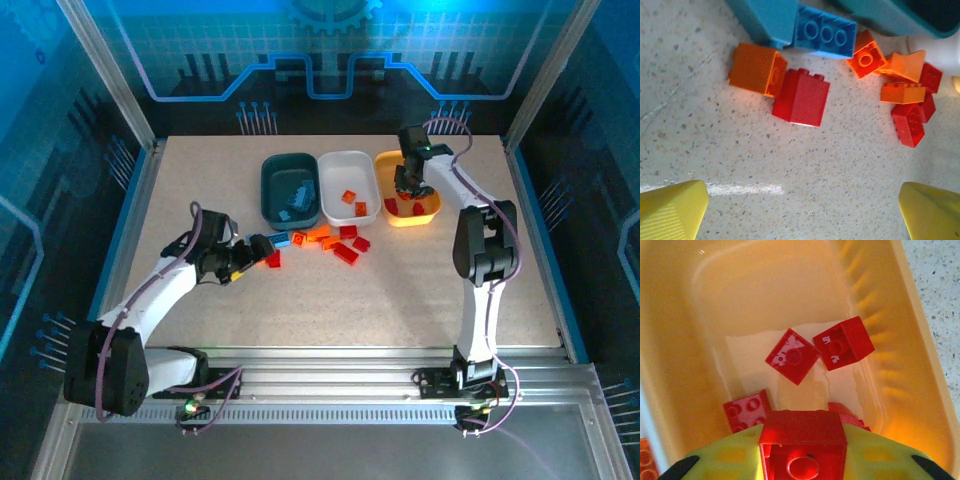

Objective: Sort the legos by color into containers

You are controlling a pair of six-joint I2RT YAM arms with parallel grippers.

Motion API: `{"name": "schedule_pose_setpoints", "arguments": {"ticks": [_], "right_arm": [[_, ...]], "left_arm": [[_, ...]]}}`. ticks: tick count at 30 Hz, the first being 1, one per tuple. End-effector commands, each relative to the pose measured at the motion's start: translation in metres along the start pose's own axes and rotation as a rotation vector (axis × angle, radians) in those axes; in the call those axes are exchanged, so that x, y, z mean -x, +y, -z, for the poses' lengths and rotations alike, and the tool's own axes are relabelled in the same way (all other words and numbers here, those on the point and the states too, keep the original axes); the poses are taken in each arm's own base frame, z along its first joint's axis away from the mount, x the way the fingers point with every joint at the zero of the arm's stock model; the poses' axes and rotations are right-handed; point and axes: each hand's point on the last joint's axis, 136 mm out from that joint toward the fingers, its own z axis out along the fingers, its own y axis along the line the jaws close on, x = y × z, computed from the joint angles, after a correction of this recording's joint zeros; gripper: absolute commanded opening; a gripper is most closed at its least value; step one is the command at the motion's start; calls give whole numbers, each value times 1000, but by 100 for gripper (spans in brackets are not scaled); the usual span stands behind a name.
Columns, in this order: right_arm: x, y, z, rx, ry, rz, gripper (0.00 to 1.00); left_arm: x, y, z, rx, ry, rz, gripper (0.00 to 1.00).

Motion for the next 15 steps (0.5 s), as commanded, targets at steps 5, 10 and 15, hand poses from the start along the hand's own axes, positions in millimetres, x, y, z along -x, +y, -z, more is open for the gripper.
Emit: {"name": "schedule_pose_setpoints", "arguments": {"ticks": [5, 10, 15], "right_arm": [[17, 3, 28, 48, -43, 26, 64], [13, 21, 74, 117, -122, 38, 67], [-21, 30, 90, 194, -111, 27, 67]], "left_arm": [[3, -6, -4, -34, 1, 19, 99], [3, 8, -16, 108, 17, -65, 90], [4, -1, -36, 212, 42, -184, 72]]}}
